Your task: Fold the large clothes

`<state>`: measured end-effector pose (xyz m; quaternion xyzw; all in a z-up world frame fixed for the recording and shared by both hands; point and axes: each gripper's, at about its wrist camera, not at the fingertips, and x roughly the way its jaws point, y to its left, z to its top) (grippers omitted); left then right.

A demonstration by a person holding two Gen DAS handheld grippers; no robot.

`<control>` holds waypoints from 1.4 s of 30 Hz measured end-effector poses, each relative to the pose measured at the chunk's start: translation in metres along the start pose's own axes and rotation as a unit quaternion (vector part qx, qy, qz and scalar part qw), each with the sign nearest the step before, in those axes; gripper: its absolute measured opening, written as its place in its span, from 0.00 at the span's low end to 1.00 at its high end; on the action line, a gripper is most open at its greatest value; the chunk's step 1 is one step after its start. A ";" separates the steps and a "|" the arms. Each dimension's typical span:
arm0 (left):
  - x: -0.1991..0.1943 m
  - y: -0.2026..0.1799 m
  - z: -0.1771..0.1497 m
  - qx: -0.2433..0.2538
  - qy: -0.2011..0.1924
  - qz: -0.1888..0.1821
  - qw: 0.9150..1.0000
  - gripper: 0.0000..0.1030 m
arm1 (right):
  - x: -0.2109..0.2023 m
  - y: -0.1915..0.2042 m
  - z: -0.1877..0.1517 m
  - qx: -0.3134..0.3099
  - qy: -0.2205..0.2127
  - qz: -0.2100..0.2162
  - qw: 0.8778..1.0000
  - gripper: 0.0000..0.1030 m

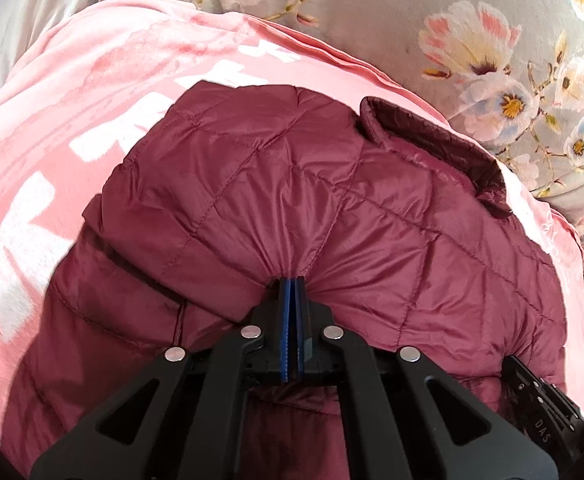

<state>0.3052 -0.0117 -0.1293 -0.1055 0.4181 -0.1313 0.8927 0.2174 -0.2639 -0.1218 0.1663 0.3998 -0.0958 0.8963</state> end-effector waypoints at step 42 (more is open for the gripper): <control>0.094 -0.038 0.075 -0.064 0.053 -0.095 0.992 0.07 | 0.089 -0.041 0.102 0.078 0.002 0.048 0.996 0.05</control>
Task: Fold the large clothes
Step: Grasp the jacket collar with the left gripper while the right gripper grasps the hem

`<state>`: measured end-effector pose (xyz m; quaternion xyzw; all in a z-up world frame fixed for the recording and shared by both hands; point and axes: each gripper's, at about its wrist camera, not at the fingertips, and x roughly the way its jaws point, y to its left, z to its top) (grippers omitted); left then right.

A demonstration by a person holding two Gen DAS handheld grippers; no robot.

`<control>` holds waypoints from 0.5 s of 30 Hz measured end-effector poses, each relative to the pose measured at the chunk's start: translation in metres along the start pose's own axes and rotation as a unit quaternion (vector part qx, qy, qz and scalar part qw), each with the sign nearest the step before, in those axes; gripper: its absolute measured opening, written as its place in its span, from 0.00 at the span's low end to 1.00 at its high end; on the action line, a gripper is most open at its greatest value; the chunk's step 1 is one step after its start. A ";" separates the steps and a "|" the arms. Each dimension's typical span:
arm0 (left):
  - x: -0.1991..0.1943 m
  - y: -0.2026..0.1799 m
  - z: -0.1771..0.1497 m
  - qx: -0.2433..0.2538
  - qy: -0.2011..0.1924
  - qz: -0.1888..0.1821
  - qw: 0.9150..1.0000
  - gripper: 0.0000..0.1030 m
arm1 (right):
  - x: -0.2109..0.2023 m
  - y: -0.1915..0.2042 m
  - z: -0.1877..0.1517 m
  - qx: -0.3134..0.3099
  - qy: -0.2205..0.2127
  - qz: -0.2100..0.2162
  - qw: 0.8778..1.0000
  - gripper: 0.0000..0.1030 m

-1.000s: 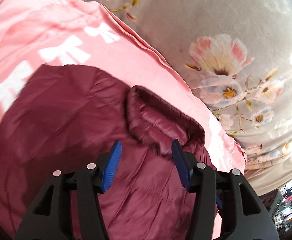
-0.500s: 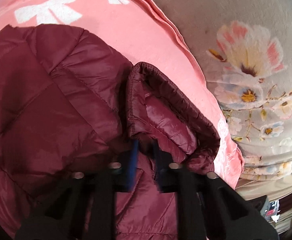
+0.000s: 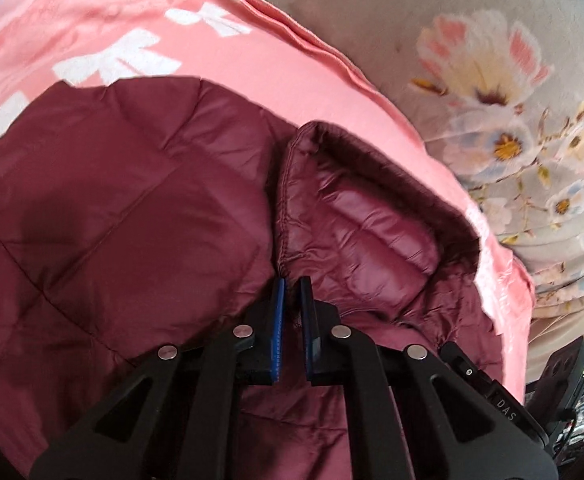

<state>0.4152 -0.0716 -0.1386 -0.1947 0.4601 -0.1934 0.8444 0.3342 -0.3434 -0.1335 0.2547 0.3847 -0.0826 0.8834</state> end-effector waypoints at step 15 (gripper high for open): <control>0.012 -0.021 -0.014 0.086 -0.040 0.064 0.993 0.09 | 0.006 0.023 -0.013 -0.085 -0.017 -0.085 0.993 0.08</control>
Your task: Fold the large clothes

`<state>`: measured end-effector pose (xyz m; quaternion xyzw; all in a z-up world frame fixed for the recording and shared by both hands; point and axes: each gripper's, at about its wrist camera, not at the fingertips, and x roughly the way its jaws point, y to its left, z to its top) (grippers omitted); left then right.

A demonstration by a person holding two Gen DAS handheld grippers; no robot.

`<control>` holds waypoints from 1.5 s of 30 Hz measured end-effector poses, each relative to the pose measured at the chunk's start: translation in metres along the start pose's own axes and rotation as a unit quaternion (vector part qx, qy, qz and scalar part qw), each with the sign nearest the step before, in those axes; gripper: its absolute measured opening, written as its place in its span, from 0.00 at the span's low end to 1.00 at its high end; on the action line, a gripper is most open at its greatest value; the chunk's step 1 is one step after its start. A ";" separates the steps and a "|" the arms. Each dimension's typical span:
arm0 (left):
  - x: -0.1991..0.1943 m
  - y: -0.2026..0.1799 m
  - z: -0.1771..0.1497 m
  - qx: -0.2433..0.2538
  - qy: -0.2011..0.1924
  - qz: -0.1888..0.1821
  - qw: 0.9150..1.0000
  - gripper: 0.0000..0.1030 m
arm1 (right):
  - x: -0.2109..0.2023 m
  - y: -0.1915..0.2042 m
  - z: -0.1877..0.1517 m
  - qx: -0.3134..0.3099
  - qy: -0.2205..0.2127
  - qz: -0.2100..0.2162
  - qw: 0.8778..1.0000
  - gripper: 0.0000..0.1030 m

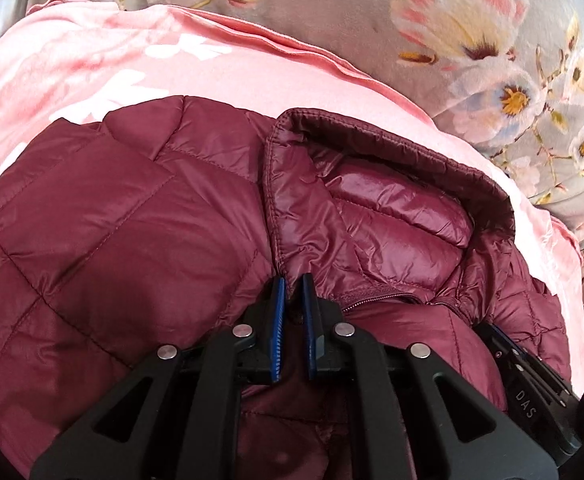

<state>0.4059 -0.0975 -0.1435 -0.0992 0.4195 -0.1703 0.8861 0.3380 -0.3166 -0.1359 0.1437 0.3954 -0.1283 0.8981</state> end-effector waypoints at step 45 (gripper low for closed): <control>0.022 -0.005 0.063 -0.032 0.031 -0.068 0.997 0.01 | 0.023 -0.029 0.063 0.052 -0.004 0.096 0.994 0.00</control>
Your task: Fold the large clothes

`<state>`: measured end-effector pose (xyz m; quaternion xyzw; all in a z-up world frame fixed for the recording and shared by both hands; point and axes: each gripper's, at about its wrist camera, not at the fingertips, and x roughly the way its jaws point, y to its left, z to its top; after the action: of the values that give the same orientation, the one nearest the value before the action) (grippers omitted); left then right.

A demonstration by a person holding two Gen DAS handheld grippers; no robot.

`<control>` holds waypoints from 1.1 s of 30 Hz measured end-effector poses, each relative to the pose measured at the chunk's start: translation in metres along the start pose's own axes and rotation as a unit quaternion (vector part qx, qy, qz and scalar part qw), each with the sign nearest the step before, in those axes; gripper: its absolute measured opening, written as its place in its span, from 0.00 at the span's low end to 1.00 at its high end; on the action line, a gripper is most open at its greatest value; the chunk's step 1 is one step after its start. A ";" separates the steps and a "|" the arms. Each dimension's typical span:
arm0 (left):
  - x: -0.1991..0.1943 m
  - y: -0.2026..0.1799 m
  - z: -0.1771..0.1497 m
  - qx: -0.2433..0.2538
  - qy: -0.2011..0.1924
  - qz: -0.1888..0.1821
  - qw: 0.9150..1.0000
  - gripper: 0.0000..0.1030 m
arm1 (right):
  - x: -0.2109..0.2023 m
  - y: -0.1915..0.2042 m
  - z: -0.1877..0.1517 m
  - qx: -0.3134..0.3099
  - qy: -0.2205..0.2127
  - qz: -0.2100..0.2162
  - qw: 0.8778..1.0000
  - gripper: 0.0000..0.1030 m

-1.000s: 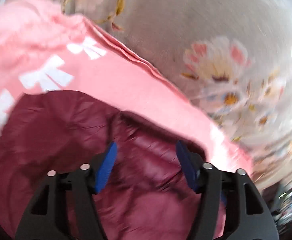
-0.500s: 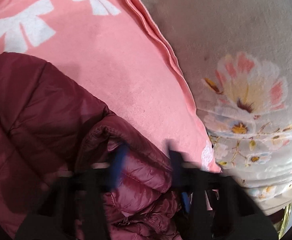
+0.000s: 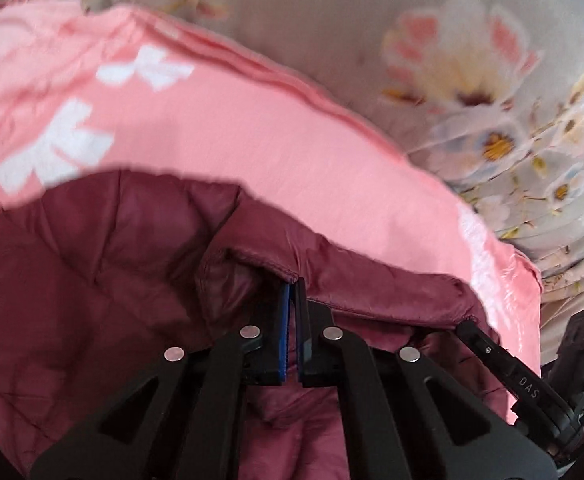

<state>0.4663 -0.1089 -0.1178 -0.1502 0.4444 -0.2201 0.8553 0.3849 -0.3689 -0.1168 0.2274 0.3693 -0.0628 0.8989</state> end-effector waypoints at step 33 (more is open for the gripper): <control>0.025 0.001 -0.023 0.054 -0.018 0.059 0.997 0.03 | 0.032 0.043 -0.012 -0.060 0.007 -0.090 0.994 0.00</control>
<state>0.4599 -0.1222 -0.1485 -0.0814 0.4246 -0.1901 0.8814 0.4126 -0.3233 -0.1309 0.1391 0.3977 -0.1197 0.8990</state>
